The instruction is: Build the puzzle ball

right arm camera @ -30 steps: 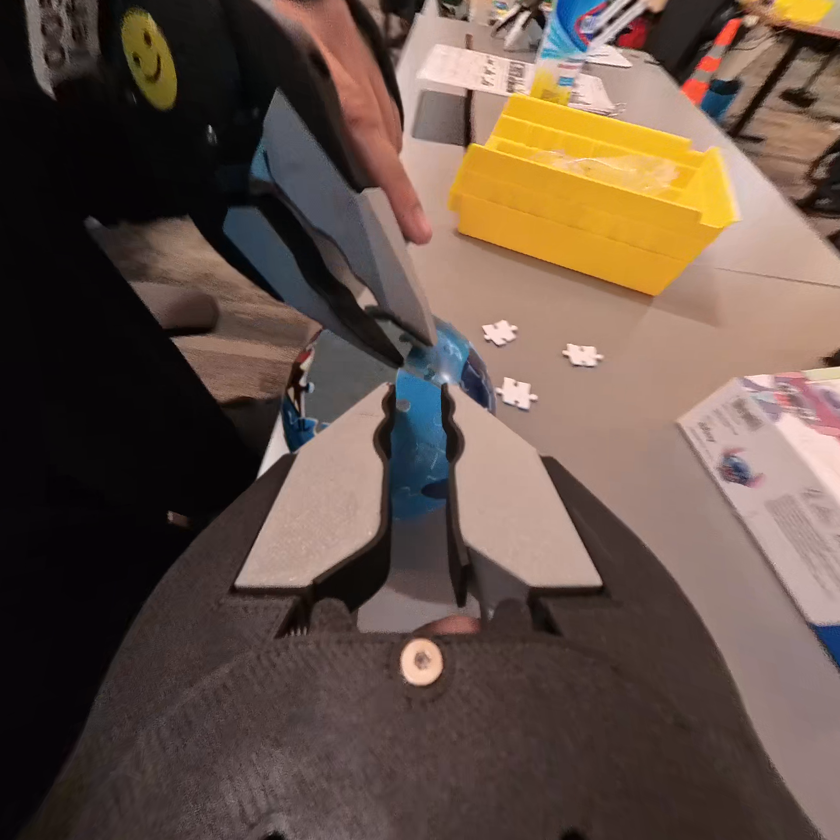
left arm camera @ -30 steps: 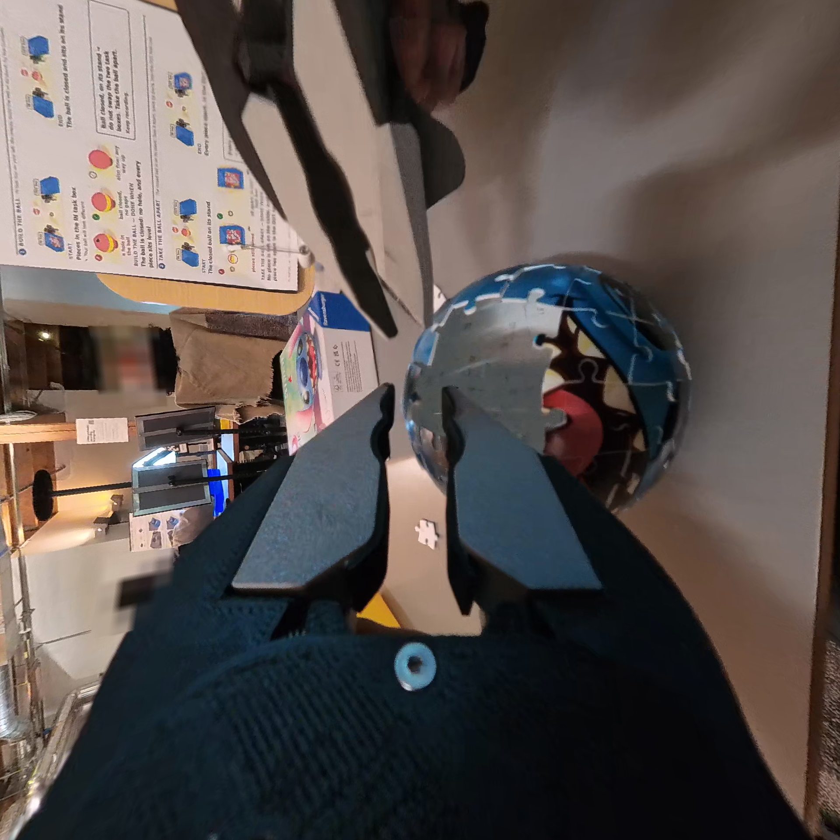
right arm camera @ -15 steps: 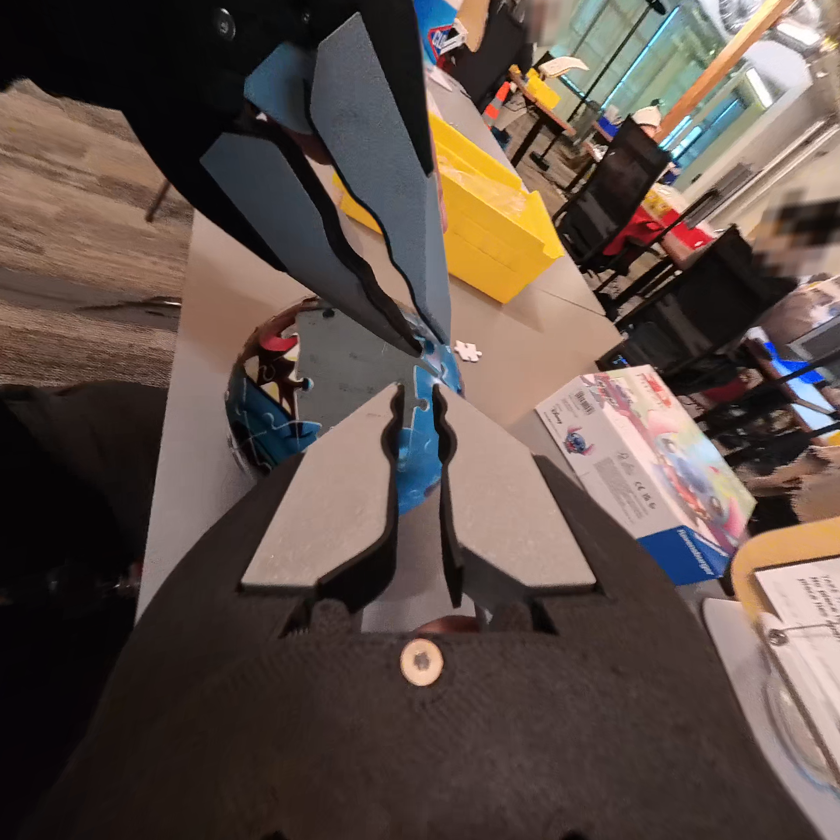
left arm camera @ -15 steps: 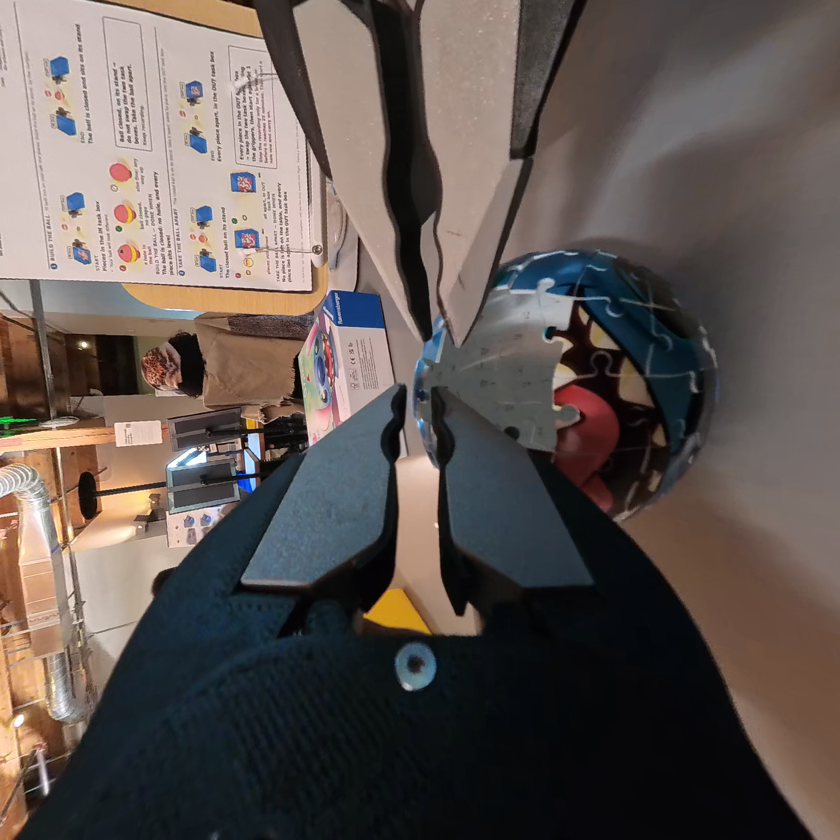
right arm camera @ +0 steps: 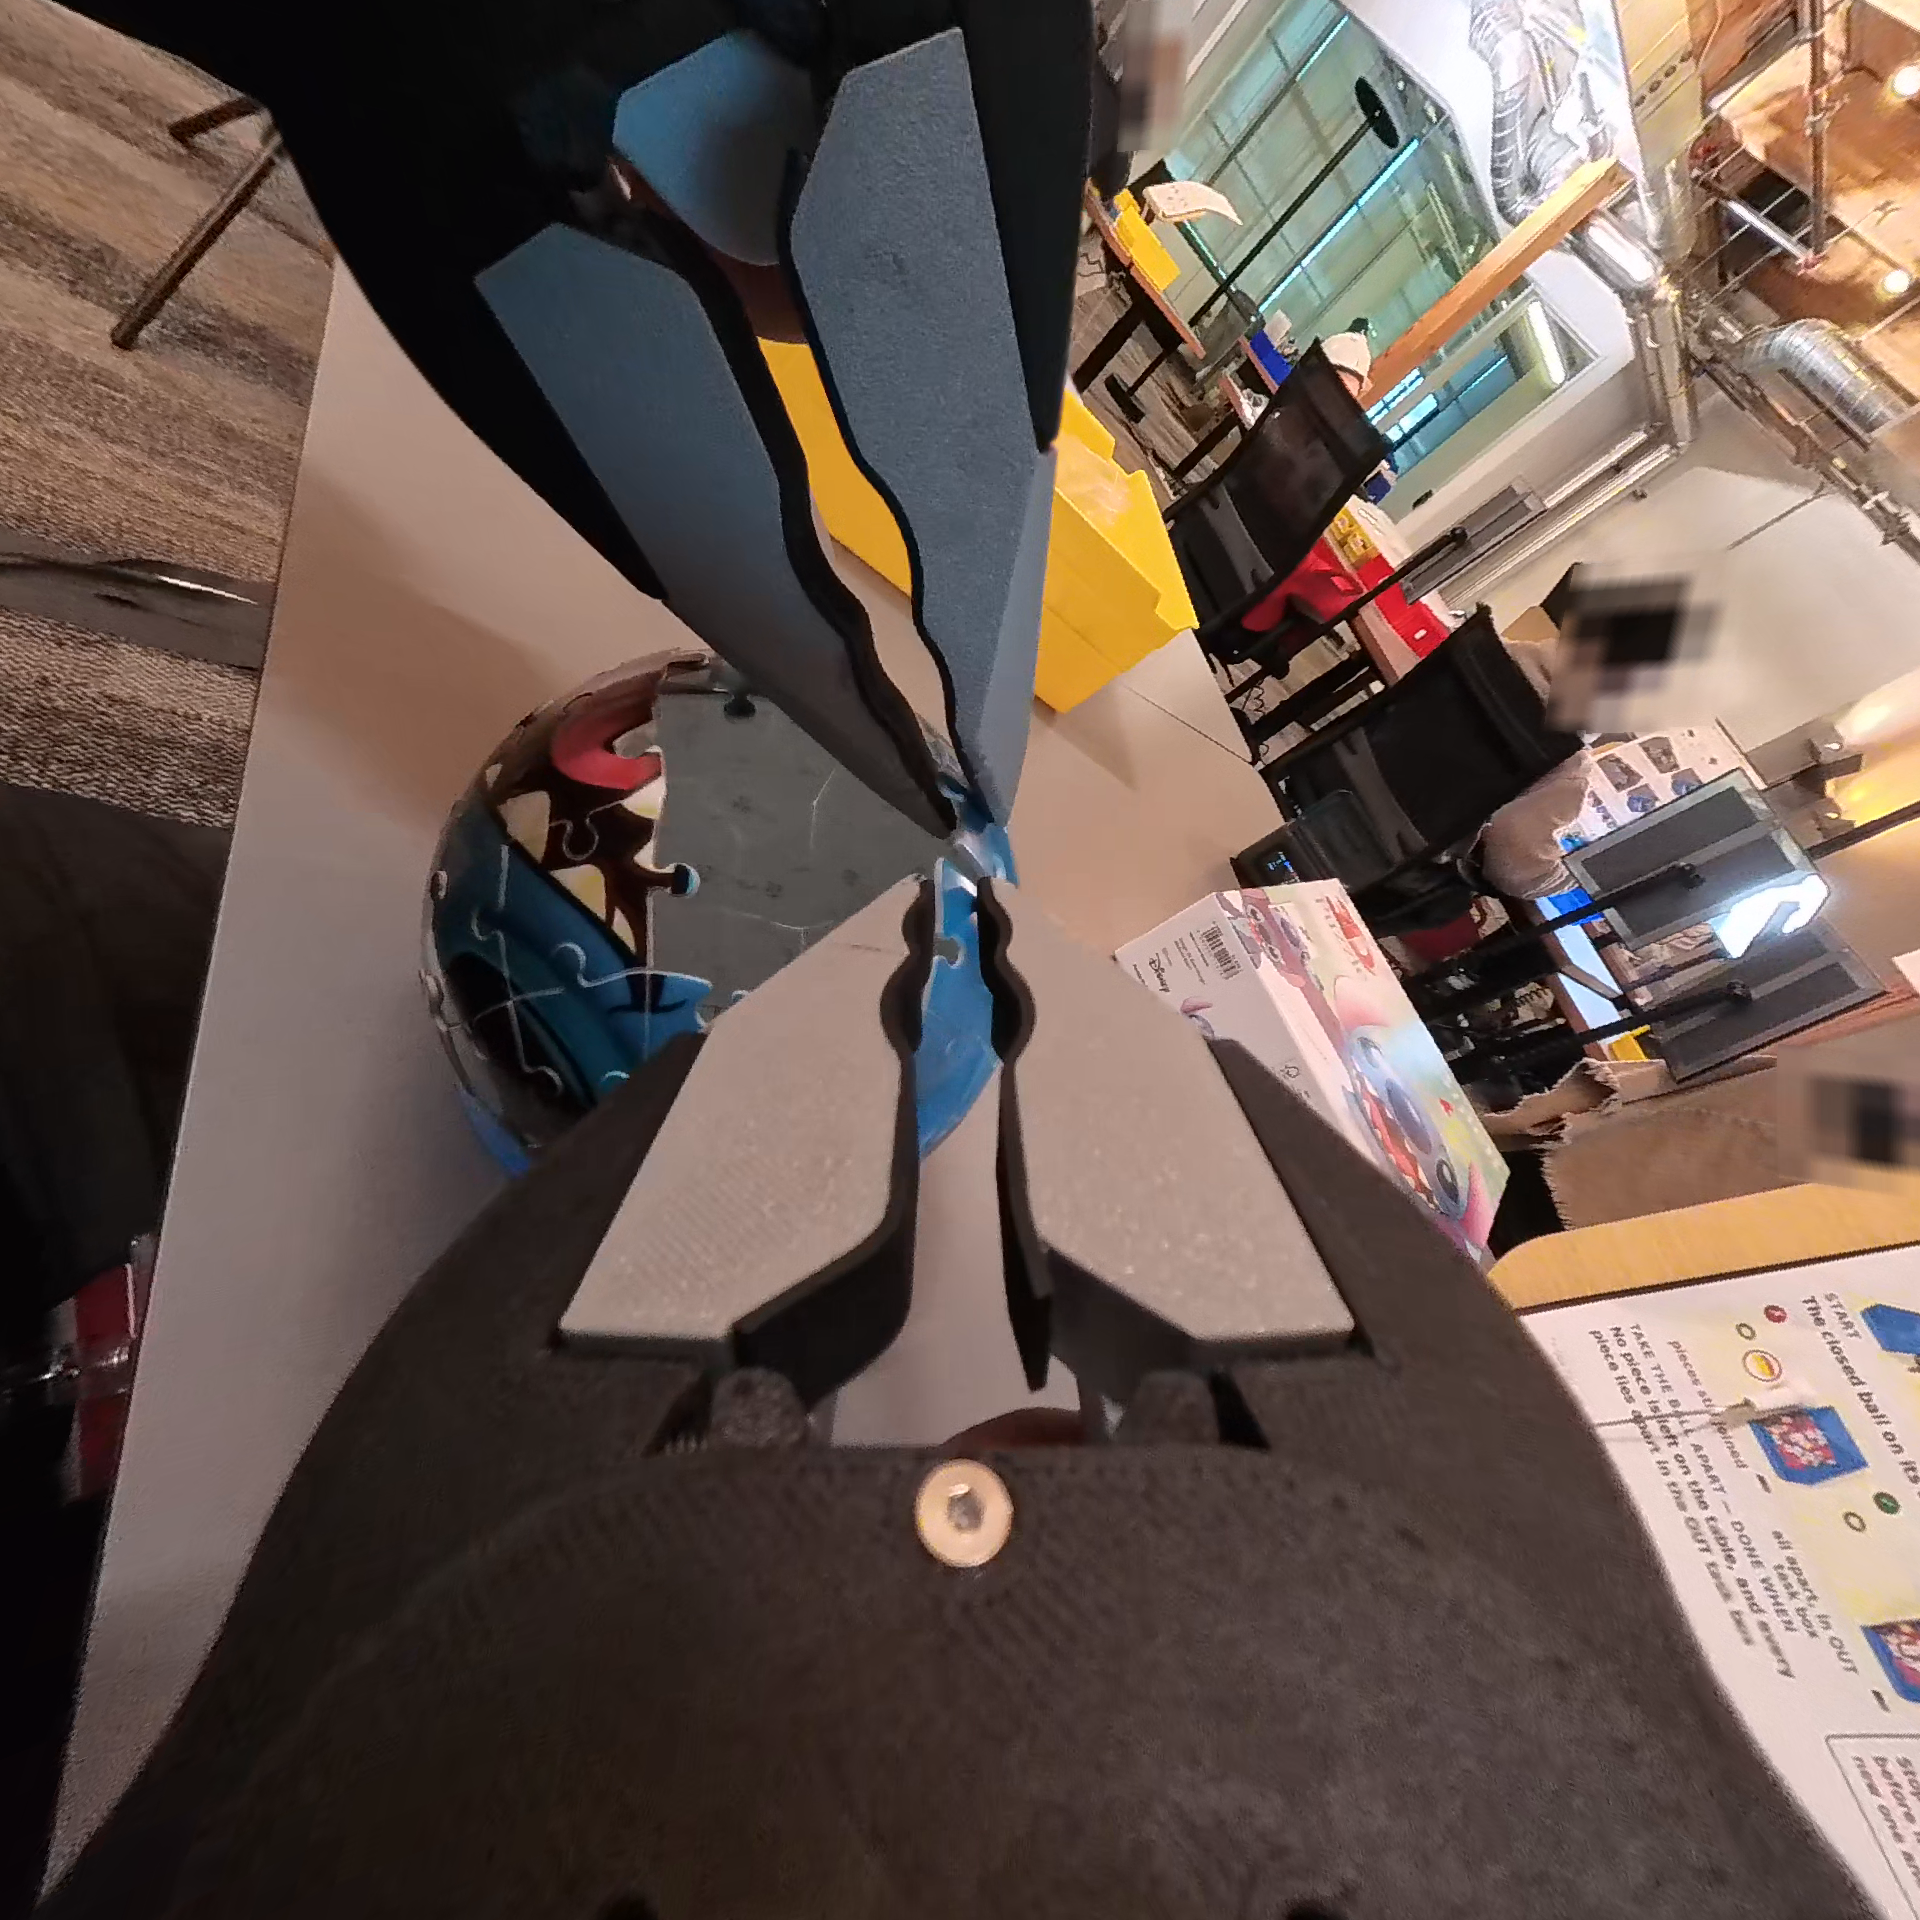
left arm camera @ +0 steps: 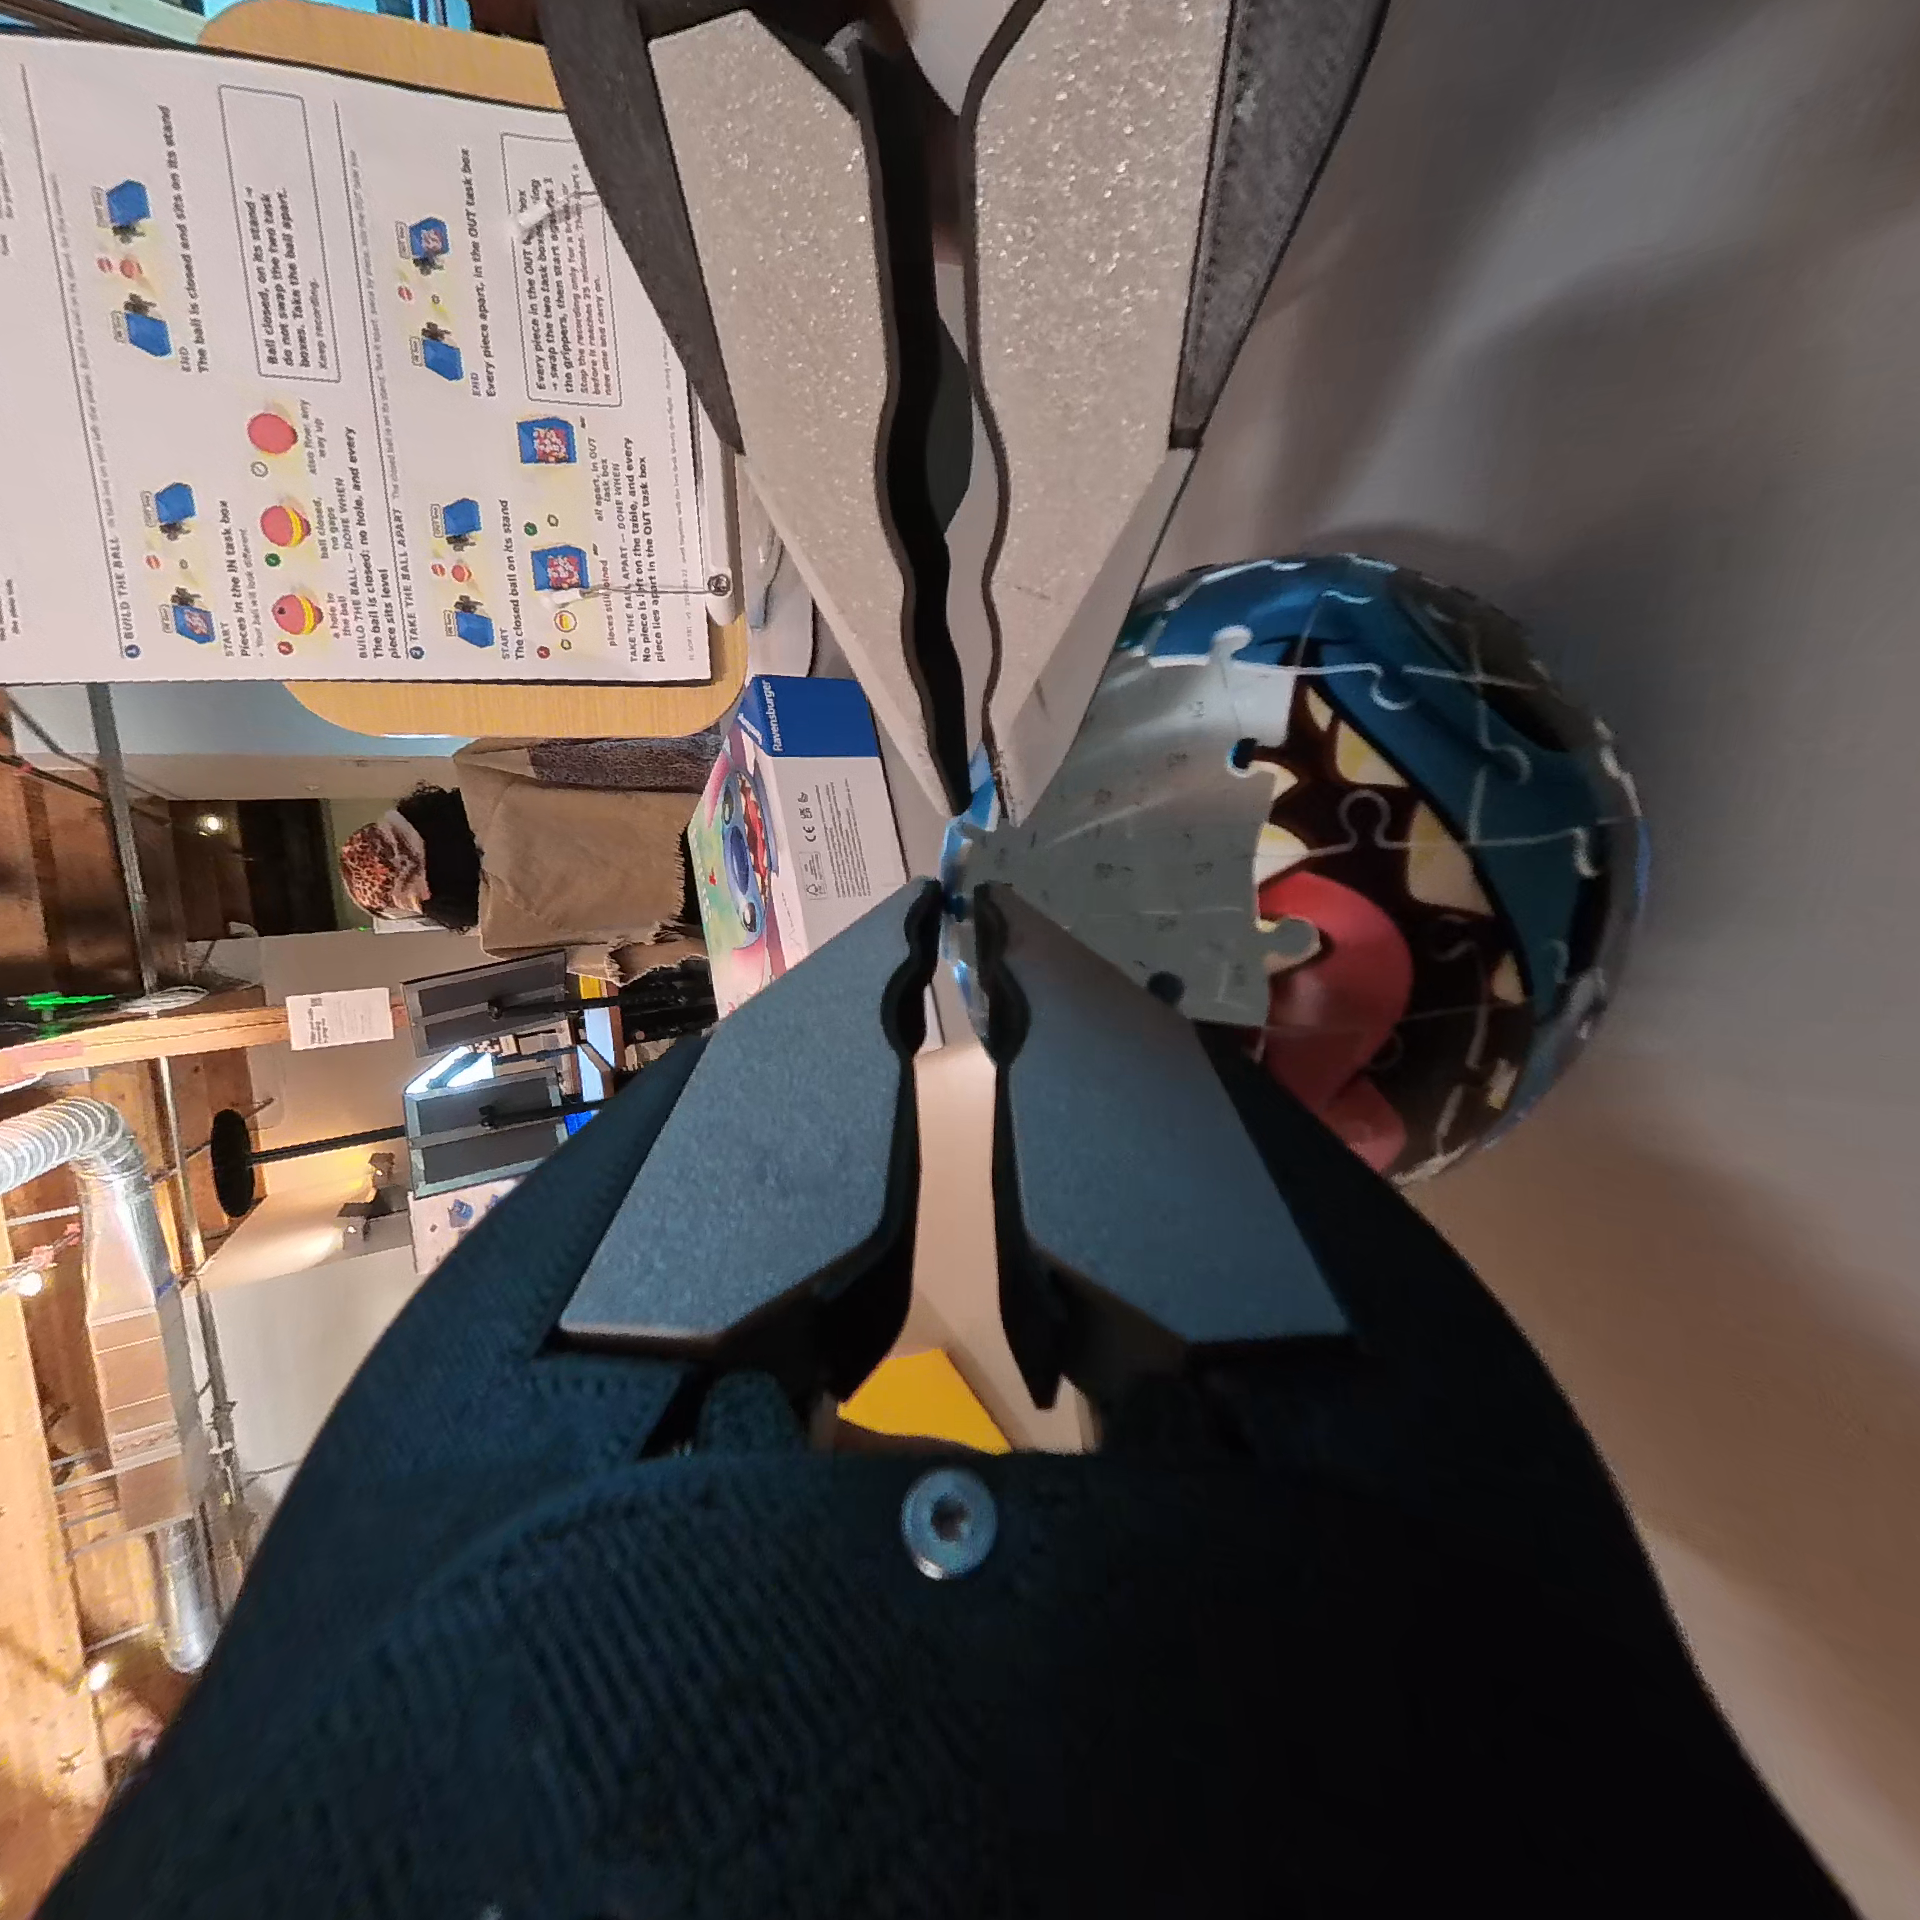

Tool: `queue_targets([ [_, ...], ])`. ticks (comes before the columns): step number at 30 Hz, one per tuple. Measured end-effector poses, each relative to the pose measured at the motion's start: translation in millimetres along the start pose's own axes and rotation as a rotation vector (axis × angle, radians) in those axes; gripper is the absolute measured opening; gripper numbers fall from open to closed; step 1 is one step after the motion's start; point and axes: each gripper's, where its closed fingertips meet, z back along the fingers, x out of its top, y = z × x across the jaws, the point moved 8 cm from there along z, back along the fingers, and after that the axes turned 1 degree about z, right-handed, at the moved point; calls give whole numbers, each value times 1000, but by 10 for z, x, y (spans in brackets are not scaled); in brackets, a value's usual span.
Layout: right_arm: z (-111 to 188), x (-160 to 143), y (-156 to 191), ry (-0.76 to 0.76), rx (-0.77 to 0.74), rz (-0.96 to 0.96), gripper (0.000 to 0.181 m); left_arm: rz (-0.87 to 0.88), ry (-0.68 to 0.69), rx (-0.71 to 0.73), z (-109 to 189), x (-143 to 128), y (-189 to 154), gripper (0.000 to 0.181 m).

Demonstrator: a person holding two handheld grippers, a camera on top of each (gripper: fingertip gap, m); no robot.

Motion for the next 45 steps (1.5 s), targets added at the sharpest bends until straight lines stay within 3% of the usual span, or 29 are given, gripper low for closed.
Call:
queue_targets([
  [24,0,-10,11,-24,-25,3,4,-217,-49,-25,-5,-20,5,3],
  [36,3,-1,8,-33,-28,7,5,-176,-41,-14,-2,-23,-6,3],
  [42,127,68,4,-148,45,-18,7,-162,-36,-18,7,-23,-7,4],
  [45,248,66,-209,-259,80,-132,0,-160,-30,-14,13,-20,-12,4],
])
